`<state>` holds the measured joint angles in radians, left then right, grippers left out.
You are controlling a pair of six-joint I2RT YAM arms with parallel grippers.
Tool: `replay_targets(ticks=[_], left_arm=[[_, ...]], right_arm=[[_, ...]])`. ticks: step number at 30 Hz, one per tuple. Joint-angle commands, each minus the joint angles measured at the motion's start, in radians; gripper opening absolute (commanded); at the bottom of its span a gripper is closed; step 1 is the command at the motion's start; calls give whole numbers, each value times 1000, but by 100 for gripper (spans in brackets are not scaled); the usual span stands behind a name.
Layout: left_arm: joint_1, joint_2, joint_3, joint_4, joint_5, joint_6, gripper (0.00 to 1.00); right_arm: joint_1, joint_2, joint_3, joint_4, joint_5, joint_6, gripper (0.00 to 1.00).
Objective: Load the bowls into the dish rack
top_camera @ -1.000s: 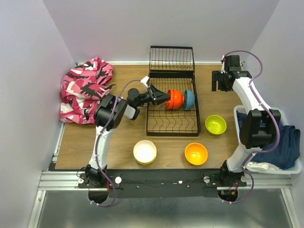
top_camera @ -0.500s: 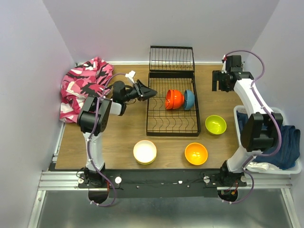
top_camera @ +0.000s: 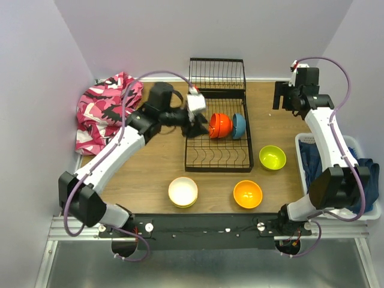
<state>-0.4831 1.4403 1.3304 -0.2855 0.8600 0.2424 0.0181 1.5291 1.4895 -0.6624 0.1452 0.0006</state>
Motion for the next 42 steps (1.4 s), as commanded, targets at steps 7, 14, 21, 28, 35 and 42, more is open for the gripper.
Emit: replay_targets(ticks=[7, 14, 21, 28, 35, 42], left_arm=[[-532, 58, -19, -390, -433, 550, 57], [-678, 242, 29, -346, -480, 572, 57], [-764, 351, 87, -331, -450, 571, 53], [-802, 422, 121, -305, -443, 548, 47], [-819, 460, 98, -294, -432, 551, 44], [-821, 465, 66, -265, -426, 544, 37]], right_arm=[[-1, -216, -34, 56, -73, -10, 94], [-14, -311, -8, 26, -88, 27, 96], [-46, -372, -60, 17, -79, 18, 97], [-46, -380, -67, 10, -82, 25, 97], [-47, -369, -60, 12, -84, 32, 97], [-60, -362, -69, 20, -85, 41, 97]])
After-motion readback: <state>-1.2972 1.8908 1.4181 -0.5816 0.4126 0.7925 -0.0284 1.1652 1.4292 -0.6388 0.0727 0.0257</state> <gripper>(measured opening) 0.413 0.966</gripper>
